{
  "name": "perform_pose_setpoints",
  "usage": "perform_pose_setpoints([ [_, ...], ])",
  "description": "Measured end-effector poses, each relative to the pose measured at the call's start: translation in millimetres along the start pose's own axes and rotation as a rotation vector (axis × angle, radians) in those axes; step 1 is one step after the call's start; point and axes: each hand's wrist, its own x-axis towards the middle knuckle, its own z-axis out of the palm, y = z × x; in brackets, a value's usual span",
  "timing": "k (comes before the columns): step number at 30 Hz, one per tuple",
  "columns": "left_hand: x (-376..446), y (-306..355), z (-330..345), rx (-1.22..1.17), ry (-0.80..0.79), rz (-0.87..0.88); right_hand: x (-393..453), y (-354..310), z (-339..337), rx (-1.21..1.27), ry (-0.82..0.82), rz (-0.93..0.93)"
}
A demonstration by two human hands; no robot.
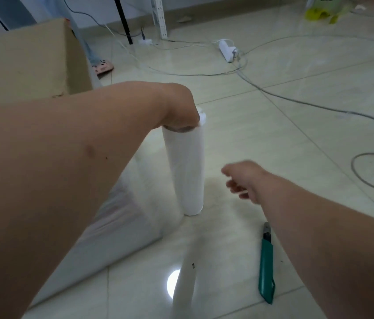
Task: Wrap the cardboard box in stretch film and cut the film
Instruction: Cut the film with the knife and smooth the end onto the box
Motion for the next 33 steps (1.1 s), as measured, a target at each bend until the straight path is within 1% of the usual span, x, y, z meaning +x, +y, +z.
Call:
perform_pose_setpoints([
  [2,3.5,5.7,1.1,0.016,0.032,0.001,10.1,35.7,8.5,-0.190,-0.011,0.046],
  [4,4.1,9.6,1.8,0.039,0.059,-0.011,17.5,63.8,16.2,-0.458,-0.047,0.102],
  [6,9.1,7.6,5.6,0.040,0.117,-0.020,20.1,86.6,22.9,-0.609,-0.017,0.186],
  [10,16.8,2.4,29.0,-0.007,0.276,-0.033,18.6,124.6,24.5,-0.636,0.095,0.355],
  [11,16.8,2.8,35.1,-0.004,0.309,-0.032,20.9,134.1,24.1,-0.641,0.090,0.385],
  [12,16.2,3.8,39.2,0.000,0.328,-0.044,26.8,146.5,25.6,-0.640,0.037,0.392],
  [14,15.2,5.8,41.8,0.024,0.348,-0.045,45.6,175.1,37.8,-0.642,-0.099,0.363],
  [15,15.0,5.7,41.5,0.044,0.357,-0.038,45.2,180.8,45.4,-0.657,-0.121,0.350],
  [17,14.4,5.6,40.4,0.077,0.365,-0.028,26.2,174.9,50.7,-0.640,-0.060,0.323],
  [19,14.1,6.3,40.5,0.090,0.366,-0.019,17.6,171.8,50.1,-0.660,0.025,0.238],
  [24,10.5,7.7,39.5,0.089,0.350,-0.010,23.7,174.7,42.5,-0.747,0.054,0.035],
  [26,8.3,9.3,35.1,0.082,0.325,-0.018,24.7,171.6,37.0,-0.744,0.084,-0.028],
  [30,8.9,10.5,22.2,0.015,0.215,-0.042,27.5,148.9,32.3,-0.593,0.161,-0.155],
  [33,10.4,9.6,15.1,0.003,0.164,-0.052,23.7,120.2,36.4,-0.348,0.162,-0.225],
])
